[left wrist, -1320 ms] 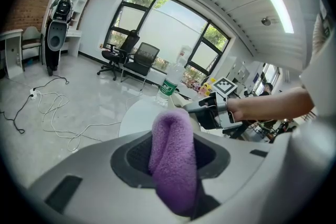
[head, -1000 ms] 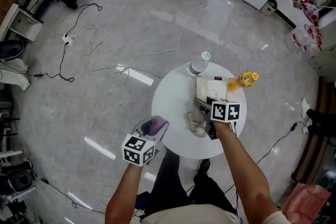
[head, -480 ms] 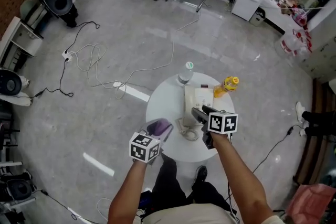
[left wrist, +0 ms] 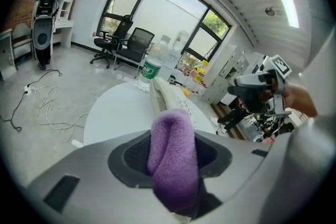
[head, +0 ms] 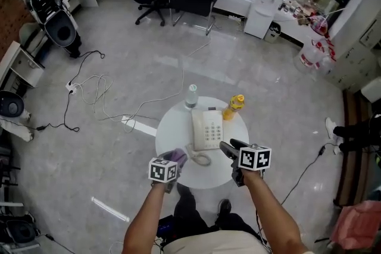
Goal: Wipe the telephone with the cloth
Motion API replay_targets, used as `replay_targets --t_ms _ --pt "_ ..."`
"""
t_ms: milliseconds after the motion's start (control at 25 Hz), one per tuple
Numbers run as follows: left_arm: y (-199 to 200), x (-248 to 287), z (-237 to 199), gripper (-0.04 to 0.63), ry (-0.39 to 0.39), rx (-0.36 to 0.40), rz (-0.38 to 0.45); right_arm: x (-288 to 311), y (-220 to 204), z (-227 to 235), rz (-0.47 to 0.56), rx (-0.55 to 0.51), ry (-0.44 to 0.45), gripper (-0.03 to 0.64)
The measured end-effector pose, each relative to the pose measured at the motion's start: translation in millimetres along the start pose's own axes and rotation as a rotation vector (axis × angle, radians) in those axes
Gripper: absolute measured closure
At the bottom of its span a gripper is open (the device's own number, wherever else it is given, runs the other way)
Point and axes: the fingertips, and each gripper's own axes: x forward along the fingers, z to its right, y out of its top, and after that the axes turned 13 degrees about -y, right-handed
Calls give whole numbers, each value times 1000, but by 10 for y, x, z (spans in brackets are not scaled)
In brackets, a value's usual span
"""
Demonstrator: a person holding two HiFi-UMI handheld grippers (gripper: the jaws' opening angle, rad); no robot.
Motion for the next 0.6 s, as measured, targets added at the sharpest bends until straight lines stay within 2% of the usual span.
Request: replay_targets --t_ms 160,320,600 --pt "-53 -142 248 423 -4 8 18 -362 -116 198 12 7 -29 409" --pt "27 -369 543 430 -18 34 68 -740 -101 159 49 7 1 437" --pt "592 -1022 1159 431 -15 190 213 -1425 168 -124 171 -110 75 584"
